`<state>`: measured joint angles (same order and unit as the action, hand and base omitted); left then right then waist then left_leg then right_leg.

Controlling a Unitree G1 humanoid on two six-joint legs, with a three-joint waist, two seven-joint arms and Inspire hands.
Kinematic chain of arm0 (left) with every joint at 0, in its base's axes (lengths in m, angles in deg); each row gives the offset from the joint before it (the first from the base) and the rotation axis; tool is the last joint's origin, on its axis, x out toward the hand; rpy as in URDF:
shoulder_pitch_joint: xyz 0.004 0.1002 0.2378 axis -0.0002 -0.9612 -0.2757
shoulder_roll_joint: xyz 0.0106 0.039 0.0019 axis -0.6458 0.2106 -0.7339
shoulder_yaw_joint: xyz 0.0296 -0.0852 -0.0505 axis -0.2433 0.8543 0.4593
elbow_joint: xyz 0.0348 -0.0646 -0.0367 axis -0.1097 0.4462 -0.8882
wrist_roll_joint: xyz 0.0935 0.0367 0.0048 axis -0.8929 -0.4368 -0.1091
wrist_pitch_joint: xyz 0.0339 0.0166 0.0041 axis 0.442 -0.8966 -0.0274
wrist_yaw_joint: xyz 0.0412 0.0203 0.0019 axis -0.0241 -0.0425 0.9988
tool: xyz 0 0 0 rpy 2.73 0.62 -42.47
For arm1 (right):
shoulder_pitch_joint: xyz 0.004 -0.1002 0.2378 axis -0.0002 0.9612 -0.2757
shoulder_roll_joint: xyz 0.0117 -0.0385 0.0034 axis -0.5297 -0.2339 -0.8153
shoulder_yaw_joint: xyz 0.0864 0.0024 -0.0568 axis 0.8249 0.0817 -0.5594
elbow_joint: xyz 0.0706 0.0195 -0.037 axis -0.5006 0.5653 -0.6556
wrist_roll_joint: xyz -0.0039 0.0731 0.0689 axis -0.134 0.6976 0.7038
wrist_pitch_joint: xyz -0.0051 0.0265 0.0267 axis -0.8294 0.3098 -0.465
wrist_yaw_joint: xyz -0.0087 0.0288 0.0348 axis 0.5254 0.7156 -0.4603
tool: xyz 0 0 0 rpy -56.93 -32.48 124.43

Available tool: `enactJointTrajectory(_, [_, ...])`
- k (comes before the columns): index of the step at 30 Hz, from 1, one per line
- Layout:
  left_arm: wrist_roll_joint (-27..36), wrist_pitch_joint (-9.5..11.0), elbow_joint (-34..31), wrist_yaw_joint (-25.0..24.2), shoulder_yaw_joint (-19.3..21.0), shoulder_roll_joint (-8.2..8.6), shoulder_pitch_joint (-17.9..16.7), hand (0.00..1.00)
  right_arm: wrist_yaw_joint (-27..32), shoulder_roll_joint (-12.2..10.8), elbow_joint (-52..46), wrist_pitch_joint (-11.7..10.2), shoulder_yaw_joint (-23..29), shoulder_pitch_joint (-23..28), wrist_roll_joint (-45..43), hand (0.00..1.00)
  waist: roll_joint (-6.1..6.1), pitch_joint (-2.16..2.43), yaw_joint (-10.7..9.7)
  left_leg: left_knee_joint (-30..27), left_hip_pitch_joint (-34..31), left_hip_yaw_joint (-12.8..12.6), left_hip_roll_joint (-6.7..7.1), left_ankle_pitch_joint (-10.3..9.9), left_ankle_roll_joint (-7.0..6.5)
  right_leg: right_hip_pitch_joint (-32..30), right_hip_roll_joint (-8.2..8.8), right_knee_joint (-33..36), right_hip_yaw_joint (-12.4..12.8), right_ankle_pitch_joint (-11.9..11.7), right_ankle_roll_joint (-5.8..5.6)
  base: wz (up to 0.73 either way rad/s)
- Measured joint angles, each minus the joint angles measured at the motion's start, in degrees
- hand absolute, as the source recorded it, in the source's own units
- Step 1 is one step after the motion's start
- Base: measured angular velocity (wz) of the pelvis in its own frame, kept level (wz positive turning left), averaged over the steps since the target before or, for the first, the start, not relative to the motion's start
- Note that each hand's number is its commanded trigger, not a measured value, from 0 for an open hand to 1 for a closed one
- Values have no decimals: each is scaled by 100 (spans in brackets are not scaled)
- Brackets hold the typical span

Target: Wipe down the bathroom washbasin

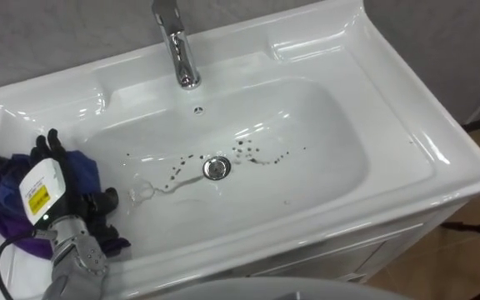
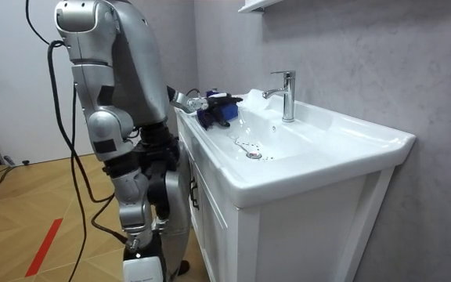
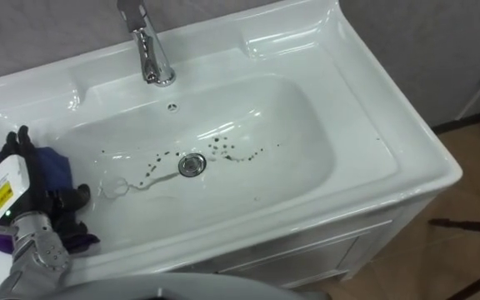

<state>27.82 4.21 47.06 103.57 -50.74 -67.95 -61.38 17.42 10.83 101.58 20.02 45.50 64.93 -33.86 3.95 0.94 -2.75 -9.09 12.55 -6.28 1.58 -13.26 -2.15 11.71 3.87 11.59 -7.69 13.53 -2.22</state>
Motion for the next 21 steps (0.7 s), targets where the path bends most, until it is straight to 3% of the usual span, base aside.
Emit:
enactJointTrajectory(10, [-104, -201, 38, 130, 256, -36, 190, 100, -8, -1, -46, 222, -1, -4, -17, 0, -5, 37, -4, -10, 22, -34, -1, 8, 4, 3, -3, 17, 47, 0, 2, -1])
enactJointTrajectory(21, [-91, -240, 37, 271, 257, -135, 261, 100, -6, -2, -203, 217, -1, -3, -16, 0, -5, 41, -26, 6, 27, -37, -1, 10, 3, 4, -5, 17, 49, 0, 2, 0])
